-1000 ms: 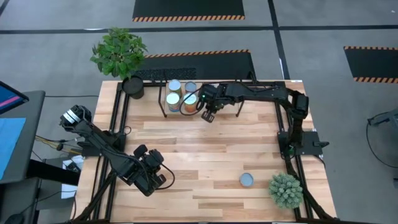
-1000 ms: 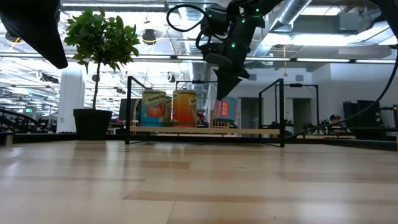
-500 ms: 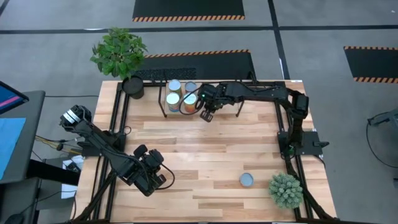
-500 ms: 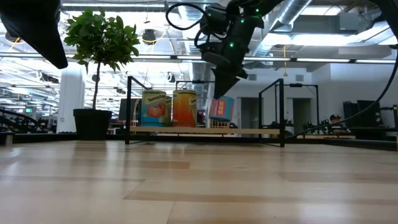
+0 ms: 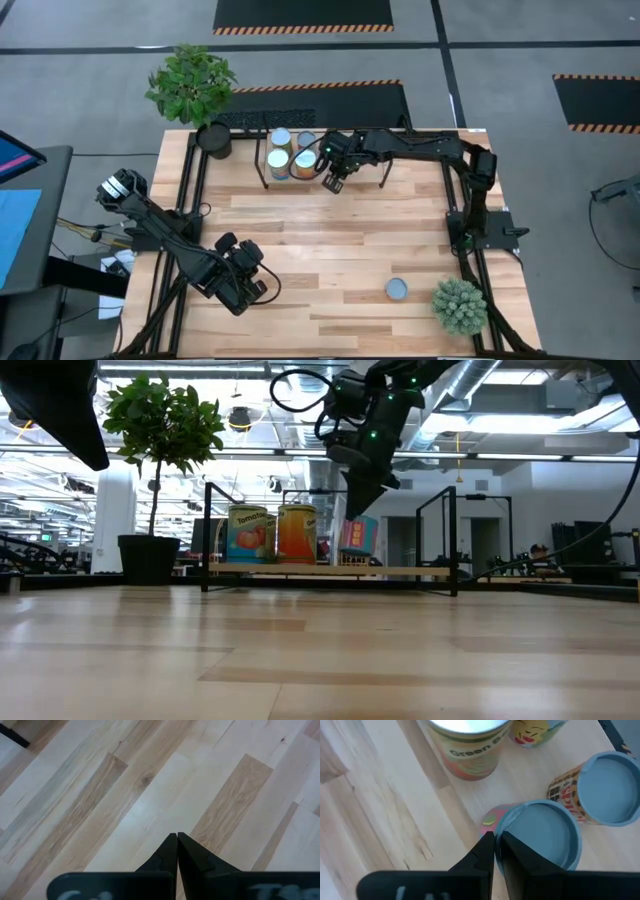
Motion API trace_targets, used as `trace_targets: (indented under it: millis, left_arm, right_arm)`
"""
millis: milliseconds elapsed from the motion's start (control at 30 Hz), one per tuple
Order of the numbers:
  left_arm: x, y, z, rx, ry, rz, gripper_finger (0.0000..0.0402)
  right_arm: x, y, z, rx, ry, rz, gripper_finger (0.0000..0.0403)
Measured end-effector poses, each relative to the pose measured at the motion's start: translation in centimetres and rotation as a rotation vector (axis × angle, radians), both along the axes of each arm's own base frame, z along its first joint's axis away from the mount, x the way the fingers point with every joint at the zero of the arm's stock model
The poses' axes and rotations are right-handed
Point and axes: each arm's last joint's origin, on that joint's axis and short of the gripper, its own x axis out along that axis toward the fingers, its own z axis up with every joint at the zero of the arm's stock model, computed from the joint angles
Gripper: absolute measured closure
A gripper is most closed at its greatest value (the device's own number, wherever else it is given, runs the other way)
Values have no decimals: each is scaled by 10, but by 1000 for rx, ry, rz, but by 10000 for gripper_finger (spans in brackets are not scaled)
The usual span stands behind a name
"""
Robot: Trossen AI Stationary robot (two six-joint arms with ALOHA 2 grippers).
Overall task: Pick and place cans onto a shelf
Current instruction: Put the canned corn on the shelf, then put the canned orange on the shelf
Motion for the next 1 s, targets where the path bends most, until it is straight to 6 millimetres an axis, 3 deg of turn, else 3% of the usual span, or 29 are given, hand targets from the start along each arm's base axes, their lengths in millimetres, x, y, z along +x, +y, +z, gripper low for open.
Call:
trace_targets:
  millis: [267, 633, 1000]
  left_arm:
    - [0, 0, 0, -1, 0, 0, 402]
    - [0, 0, 0, -3, -4, 0, 401]
    - [0, 0, 0, -2, -3, -1, 401]
  right_arm:
    - [-4, -11, 0, 51, -20, -22, 347]
    - [-3, -13, 1, 42, -36, -31, 277]
    - [-7, 14, 21, 109, 74, -18, 276]
